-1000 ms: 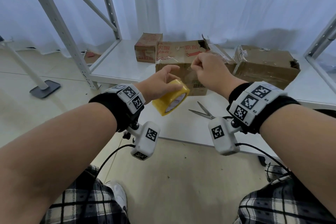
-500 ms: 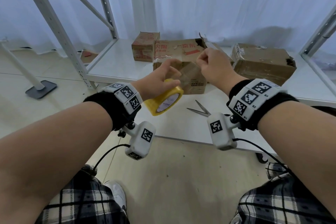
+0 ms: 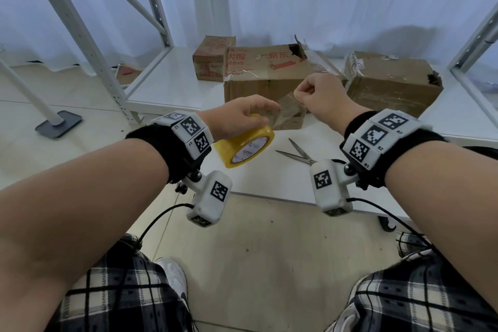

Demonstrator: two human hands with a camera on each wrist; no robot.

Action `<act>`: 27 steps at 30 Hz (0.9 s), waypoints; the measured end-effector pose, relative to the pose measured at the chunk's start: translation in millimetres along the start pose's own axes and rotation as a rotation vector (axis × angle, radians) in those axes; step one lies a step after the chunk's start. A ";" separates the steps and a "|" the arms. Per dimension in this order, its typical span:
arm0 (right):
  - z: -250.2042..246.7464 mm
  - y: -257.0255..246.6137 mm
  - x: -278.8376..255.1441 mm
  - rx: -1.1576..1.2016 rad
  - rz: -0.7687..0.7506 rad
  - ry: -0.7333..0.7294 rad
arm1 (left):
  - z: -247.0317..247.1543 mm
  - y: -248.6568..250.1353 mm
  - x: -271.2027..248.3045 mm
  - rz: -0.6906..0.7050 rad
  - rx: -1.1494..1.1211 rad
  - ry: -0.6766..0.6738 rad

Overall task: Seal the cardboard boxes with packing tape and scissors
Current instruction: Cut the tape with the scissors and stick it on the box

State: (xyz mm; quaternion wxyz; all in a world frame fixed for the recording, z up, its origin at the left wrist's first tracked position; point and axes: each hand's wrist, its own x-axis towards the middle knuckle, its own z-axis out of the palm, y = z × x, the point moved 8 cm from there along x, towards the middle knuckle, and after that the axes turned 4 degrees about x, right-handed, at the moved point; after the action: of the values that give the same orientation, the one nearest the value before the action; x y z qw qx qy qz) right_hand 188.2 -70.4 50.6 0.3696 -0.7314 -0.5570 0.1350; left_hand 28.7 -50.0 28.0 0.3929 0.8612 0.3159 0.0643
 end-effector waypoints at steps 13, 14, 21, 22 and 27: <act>31.7 62.8 -21.4 -0.090 0.289 -0.215 | 31.7 -16.1 17.4 -0.179 0.336 -0.213; 31.4 68.4 -22.9 -0.122 0.304 -0.233 | 32.5 -16.2 17.6 -0.181 0.338 -0.218; 34.9 87.8 -30.5 -0.347 0.288 -0.322 | 37.2 -13.4 24.4 -0.176 0.303 -0.201; 39.3 93.1 -33.2 -0.402 0.294 -0.364 | 38.8 -12.9 25.6 -0.170 0.291 -0.192; 64.9 119.5 -57.4 -0.578 0.397 -0.574 | 42.2 -11.5 29.9 -0.144 0.221 -0.154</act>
State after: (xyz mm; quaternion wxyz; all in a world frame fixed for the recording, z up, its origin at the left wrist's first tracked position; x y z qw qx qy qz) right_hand 214.4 -110.2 -89.2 -0.0523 -0.8301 -0.5008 0.2396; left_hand 61.9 -53.4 -13.2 0.3224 0.8768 0.3508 -0.0652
